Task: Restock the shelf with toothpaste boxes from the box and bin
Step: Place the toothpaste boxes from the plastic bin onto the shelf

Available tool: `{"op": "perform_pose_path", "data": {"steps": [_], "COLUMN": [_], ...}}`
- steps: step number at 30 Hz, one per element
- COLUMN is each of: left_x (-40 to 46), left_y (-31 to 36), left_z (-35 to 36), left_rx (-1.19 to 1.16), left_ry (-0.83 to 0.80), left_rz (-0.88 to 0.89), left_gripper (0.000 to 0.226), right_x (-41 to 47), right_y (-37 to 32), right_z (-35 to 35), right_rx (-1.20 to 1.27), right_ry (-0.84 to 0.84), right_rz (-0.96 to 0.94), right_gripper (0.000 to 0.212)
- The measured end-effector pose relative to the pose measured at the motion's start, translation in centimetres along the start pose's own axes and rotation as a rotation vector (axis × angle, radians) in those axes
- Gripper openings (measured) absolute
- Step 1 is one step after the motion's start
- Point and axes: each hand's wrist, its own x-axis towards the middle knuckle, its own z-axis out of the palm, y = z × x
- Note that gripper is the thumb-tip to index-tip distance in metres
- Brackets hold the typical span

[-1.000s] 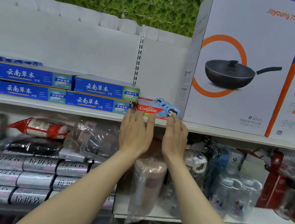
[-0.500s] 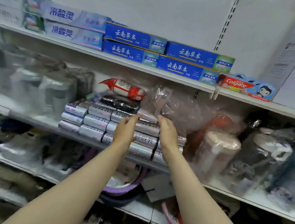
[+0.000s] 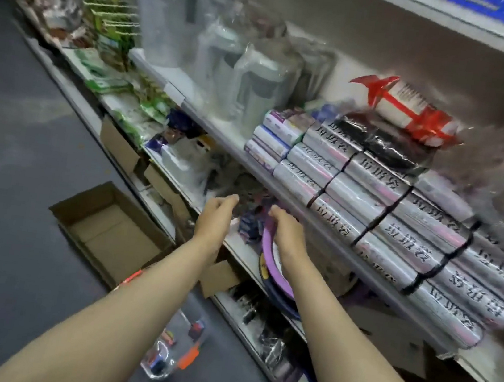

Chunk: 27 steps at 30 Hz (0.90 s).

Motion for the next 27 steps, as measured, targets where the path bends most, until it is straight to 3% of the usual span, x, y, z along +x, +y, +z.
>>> {"op": "perform_pose_path", "data": {"steps": [3, 6, 10, 13, 19, 27], "left_x": [2.6, 5.3, 8.1, 9.2, 13.4, 18.0], "left_y": [-2.2, -5.2, -12.0, -17.4, -31.2, -51.1], "left_z": [-2.0, -4.0, -7.4, -9.9, -13.7, -15.9], "left_rx": [-0.02, -0.026, -0.023, -0.027, -0.032, 0.098], "left_ry": [0.1, 0.225, 0.381, 0.474, 0.477, 0.463], "left_rz": [-0.094, -0.155, -0.296, -0.401, -0.571, -0.683], "left_gripper": [0.036, 0.022, 0.034, 0.026, 0.035, 0.025], "right_x": [4.7, 7.6, 10.5, 12.4, 17.0, 22.0], "right_y": [2.8, 4.9, 10.5, 16.3, 29.1, 49.3], "right_z": [3.2, 6.2, 10.8, 13.9, 19.0, 25.1], "right_rx": [-0.115, -0.235, -0.409, -0.457, -0.467, -0.619], "right_ry": [-0.087, -0.183, -0.305, -0.325, -0.353, -0.392], "right_rz": [0.027, 0.05, 0.127, 0.238, 0.437, 0.571], "right_gripper": [0.035, 0.022, 0.043, 0.03, 0.024, 0.031]}}
